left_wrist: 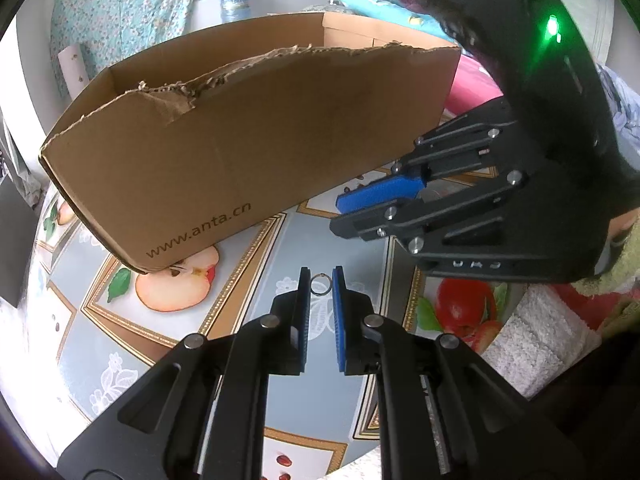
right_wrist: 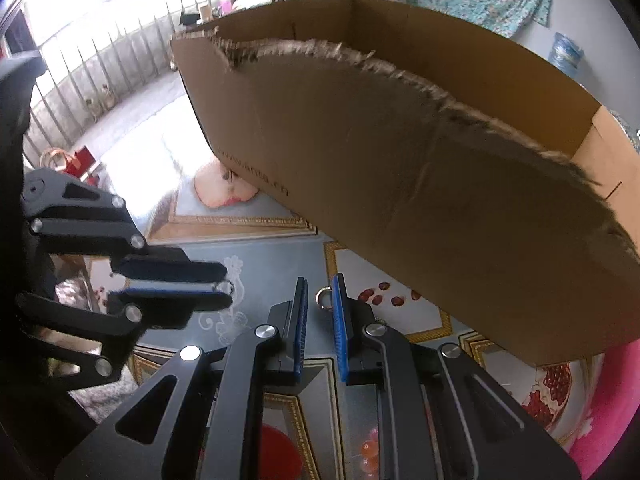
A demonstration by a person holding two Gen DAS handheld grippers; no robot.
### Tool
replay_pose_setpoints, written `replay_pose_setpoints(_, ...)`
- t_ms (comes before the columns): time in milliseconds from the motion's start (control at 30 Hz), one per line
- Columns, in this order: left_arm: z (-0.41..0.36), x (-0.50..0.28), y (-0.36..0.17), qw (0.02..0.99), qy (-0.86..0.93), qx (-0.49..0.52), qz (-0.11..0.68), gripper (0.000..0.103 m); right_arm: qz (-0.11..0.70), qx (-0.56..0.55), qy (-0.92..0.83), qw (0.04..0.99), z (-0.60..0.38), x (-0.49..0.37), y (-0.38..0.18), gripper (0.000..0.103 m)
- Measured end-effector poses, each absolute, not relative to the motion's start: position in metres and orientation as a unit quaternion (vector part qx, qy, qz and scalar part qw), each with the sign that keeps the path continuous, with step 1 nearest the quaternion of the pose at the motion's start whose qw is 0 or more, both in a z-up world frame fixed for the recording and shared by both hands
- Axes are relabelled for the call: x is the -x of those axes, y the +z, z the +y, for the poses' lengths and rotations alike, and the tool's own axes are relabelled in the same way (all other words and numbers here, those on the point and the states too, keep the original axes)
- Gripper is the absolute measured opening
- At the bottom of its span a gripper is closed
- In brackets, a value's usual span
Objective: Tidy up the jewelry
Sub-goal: 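Carry both gold rings in the two grippers over the box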
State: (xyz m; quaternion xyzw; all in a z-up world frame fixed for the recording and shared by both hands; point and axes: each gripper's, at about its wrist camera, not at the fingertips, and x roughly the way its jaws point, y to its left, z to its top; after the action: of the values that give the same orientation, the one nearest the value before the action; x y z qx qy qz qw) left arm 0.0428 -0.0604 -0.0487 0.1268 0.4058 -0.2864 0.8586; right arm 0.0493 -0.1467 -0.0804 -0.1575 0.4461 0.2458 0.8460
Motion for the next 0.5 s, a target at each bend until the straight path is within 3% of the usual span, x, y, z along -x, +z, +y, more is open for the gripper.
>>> replay_pose_setpoints(500,-0.058,-0.042,-0.05,0.858,-0.29,-0.118,0.407,0.01,0.448,0.169,0.243,0.844,-0.136,-0.053,-0.085,0.015)
